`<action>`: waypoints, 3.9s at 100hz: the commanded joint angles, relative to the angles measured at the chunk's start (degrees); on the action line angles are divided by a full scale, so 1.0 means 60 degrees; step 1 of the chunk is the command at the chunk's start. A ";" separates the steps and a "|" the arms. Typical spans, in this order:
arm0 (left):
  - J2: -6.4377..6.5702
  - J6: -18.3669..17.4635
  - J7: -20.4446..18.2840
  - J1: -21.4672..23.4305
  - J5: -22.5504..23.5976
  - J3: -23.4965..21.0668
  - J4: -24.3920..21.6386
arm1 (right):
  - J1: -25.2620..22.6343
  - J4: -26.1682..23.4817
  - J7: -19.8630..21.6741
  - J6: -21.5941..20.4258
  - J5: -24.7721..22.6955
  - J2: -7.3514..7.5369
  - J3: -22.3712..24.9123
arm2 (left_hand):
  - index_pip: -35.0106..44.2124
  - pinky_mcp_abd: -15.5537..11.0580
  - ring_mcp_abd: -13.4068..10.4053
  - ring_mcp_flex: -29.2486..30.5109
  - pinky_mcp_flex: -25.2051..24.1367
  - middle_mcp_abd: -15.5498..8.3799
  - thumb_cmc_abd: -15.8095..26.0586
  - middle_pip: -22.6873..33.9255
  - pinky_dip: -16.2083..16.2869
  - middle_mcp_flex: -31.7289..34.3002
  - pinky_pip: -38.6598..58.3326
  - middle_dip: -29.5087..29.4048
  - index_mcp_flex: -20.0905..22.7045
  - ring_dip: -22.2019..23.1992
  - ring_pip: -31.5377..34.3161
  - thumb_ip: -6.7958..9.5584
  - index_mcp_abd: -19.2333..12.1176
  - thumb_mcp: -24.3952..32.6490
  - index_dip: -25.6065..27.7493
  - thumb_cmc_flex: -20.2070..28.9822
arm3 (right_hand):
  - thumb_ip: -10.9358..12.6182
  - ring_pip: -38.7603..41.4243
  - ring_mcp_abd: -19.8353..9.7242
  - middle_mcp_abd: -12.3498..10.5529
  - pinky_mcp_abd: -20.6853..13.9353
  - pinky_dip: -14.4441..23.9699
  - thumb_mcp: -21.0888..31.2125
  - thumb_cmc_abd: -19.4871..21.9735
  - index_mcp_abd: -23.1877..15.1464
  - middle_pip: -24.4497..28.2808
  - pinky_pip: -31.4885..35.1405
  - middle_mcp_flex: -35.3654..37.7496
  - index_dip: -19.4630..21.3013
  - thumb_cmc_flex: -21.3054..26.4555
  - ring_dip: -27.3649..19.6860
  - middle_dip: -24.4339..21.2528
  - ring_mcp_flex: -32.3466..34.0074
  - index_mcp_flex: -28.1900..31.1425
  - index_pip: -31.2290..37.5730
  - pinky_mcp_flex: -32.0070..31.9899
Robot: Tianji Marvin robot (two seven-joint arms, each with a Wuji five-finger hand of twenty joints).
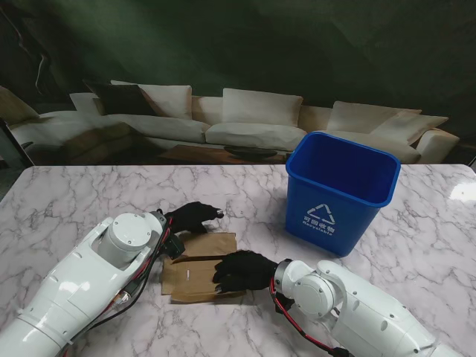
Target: Fold the flattened cardboard along its creases and drop it into the bin
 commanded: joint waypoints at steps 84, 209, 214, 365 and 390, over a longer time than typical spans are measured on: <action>0.0234 0.0176 -0.1358 0.0775 -0.1074 -0.0561 -0.1261 | 0.0016 0.0508 0.0422 0.0365 -0.0179 0.0073 -0.0405 | -0.0297 0.0529 0.0049 0.0065 0.0037 -0.0043 0.0921 0.0303 -0.0890 0.1109 -0.0906 0.0683 -0.0674 0.0774 0.1025 -0.0209 -0.0001 -0.0232 -0.0443 -0.0919 | 0.0113 0.0026 0.0939 0.1161 0.1321 0.0154 -0.0210 0.0417 0.0750 0.0248 0.1302 -0.0029 -0.0213 -0.0247 -0.0009 -0.0034 -0.0152 -0.0486 -0.0407 0.0136; 0.0841 -0.0670 -0.2344 0.1718 0.0647 -0.1251 -0.2124 | 0.0052 0.0562 0.0350 0.0489 -0.0335 0.0063 -0.0417 | 0.1010 0.0051 -0.0958 -0.1067 -0.1153 -0.1233 0.0850 0.0500 -0.0688 0.2103 -0.2372 0.0704 0.2253 -0.1637 -0.1654 -0.0197 -0.0408 -0.0230 0.0508 -0.0420 | 0.0132 0.0033 0.1123 0.1319 0.1514 0.0182 -0.0187 0.0442 0.0813 0.0311 0.2196 -0.0092 -0.0163 -0.0134 -0.0015 0.0021 -0.0152 -0.0516 -0.0388 0.0048; 0.0917 -0.0798 -0.2481 0.1650 0.1051 -0.1189 -0.2076 | 0.0028 0.0535 0.0335 0.0500 -0.0331 0.0057 -0.0372 | 0.1033 -0.0160 -0.1080 -0.1253 -0.1201 -0.1435 0.0920 0.0495 -0.0644 0.2110 -0.2870 0.0610 0.2535 -0.1758 -0.1843 -0.0203 -0.0395 -0.0229 0.0501 -0.0416 | 0.0134 0.0034 0.1130 0.1320 0.1523 0.0201 -0.0187 0.0440 0.0828 0.0348 0.2279 -0.0099 -0.0154 -0.0121 -0.0015 0.0039 -0.0144 -0.0509 -0.0377 0.0060; 0.1613 -0.2326 -0.3809 -0.0527 0.6322 0.1505 -0.1123 | -0.1241 -0.0381 0.0343 -0.0285 0.0779 0.0002 0.1758 | 0.0742 -0.1486 -0.2233 -0.2844 -0.1674 -0.1992 0.0945 0.0257 -0.0049 0.0144 -0.6015 -0.0122 0.1964 -0.2837 -0.2657 -0.0213 -0.1814 -0.0242 -0.0175 -0.0727 | 0.0134 0.0059 0.2354 0.1493 0.3783 0.0104 -0.0172 -0.0925 -0.3135 0.2159 0.2730 -0.2337 0.3356 0.0330 0.0188 0.0747 -0.0227 -0.0531 0.3089 -0.0178; 0.1611 -0.2421 -0.3774 -0.0560 0.6578 0.1508 -0.1153 | -0.1420 -0.0367 -0.0230 -0.0757 0.0315 -0.0052 0.2076 | 0.0771 -0.1463 -0.2236 -0.2795 -0.1642 -0.1977 0.0921 0.0265 -0.0035 0.0190 -0.6019 -0.0107 0.1976 -0.2827 -0.2628 -0.0214 -0.1839 -0.0238 -0.0169 -0.0752 | 0.0186 0.0347 0.2013 0.1547 0.3648 0.0711 -0.0105 -0.0925 -0.2523 0.3769 0.3194 -0.1658 0.3779 0.0263 0.0610 0.1423 0.0330 0.0128 0.3338 0.0370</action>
